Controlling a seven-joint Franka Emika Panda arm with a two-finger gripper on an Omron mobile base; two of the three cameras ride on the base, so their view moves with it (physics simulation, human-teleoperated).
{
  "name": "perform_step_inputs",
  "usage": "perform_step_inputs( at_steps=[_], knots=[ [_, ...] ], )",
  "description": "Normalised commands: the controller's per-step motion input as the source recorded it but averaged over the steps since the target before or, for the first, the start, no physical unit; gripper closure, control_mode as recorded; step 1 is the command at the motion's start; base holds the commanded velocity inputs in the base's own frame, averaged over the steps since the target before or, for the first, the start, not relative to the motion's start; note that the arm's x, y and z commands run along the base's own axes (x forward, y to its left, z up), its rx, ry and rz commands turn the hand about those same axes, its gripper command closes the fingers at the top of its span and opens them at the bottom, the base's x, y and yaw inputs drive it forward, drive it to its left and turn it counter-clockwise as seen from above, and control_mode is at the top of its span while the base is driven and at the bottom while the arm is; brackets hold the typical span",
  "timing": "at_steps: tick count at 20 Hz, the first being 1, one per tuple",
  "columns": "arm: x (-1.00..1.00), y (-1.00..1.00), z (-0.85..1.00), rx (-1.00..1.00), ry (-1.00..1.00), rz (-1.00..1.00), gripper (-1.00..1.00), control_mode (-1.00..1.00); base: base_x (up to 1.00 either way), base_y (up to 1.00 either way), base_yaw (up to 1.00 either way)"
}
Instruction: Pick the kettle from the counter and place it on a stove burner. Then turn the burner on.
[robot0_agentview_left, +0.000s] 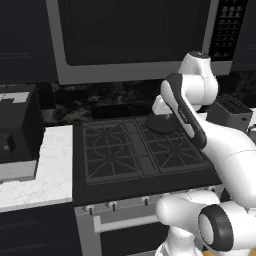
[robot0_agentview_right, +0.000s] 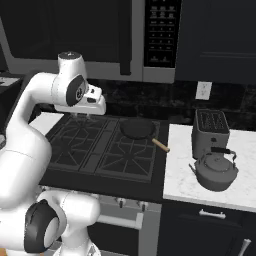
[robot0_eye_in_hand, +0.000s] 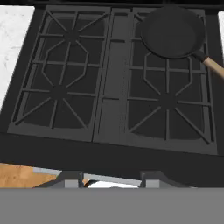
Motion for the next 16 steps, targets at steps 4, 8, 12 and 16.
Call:
perform_step_inputs(
  at_steps=[4,8,12,16],
  knots=[
    [-0.74,-0.47,0.08,0.05,-0.30,-0.01,-1.00,-1.00,0.00,0.00,0.00],
    [-1.00,-0.69,0.05,0.06,-0.45,-0.17,-1.00,-1.00,0.00,0.00,0.00],
    [-0.89,-0.70,0.29,0.06,-0.35,-0.33,-1.00,-1.00,0.00,0.00,0.00],
    [-0.34,-0.95,0.49,0.08,-0.20,-0.43,-1.00,-1.00,0.00,0.00,0.00]
  ],
)
